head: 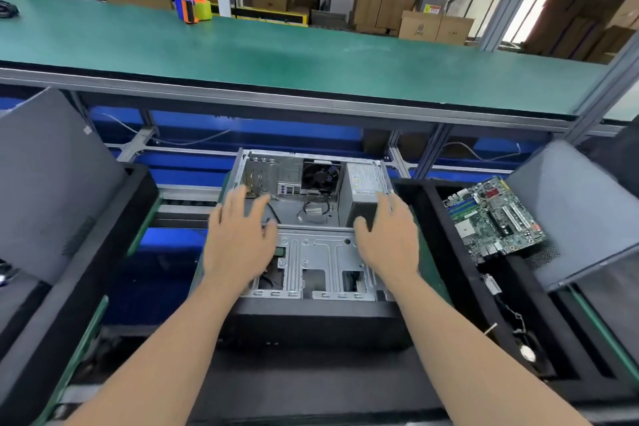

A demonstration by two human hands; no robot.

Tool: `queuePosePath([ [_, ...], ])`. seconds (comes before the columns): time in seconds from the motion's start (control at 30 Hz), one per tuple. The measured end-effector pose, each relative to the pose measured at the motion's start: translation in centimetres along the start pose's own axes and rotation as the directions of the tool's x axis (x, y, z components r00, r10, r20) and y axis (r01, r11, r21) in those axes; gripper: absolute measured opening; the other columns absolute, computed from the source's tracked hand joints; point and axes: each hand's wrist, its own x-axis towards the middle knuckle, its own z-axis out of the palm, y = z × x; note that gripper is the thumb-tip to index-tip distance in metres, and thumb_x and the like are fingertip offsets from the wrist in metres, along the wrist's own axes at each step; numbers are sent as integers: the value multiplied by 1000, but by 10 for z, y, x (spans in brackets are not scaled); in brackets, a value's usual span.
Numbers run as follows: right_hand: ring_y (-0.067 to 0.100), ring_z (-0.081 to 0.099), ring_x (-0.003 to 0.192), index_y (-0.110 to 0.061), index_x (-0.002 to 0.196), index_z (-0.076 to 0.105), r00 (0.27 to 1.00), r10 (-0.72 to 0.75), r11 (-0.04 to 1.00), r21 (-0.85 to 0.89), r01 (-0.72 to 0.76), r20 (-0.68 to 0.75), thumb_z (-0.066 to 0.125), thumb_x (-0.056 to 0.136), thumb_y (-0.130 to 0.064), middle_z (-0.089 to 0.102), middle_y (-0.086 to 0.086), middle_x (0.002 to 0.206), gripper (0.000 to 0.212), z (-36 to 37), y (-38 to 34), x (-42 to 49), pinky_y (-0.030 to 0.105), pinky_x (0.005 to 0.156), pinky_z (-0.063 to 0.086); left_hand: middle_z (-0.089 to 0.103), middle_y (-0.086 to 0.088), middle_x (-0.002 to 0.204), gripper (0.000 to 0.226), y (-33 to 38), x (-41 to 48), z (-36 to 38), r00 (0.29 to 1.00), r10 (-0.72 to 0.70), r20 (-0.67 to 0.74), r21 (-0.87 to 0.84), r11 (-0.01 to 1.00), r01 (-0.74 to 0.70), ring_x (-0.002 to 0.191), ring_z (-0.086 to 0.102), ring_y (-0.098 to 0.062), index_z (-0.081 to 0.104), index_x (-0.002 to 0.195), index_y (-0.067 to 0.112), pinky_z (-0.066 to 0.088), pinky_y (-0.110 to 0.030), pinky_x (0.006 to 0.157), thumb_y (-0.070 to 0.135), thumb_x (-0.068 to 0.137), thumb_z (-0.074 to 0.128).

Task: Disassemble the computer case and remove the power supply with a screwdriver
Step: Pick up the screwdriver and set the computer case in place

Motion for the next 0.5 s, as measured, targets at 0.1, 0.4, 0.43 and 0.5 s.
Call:
queuePosePath([
  [0.1,27,64,111,-18,125,68,942,-302,951,-29,309,143,44,108,-39,70,4,116,36,2,-8,-6,39,93,45,64,-3,103,44,5,0,-1,977,166,134,19,985,-170,115,61,-29,60,108,21,43,-45,103,41,105,21],
  [0.4,23,61,74,-27,113,69,933,-248,967,8,255,260,36,110,-45,64,0,92,37,-4,-12,-19,35,71,42,61,-3,94,33,7,-16,1,985,121,126,43,991,-127,89,55,-25,51,99,20,42,-41,88,40,105,26],
  [0.43,23,61,74,-28,114,69,932,-250,966,8,257,261,36,110,-45,64,-1,92,37,-4,-12,-21,35,71,42,60,-2,94,33,6,-19,1,985,123,124,46,990,-130,89,54,-25,51,100,20,41,-41,88,41,105,26],
  [0.5,24,62,76,-28,114,69,934,-240,969,11,246,263,37,110,-46,65,-1,93,37,-4,-10,-26,35,72,42,60,-2,95,34,5,-24,1,983,130,131,49,989,-137,89,54,-24,52,103,20,41,-40,88,41,105,25],
])
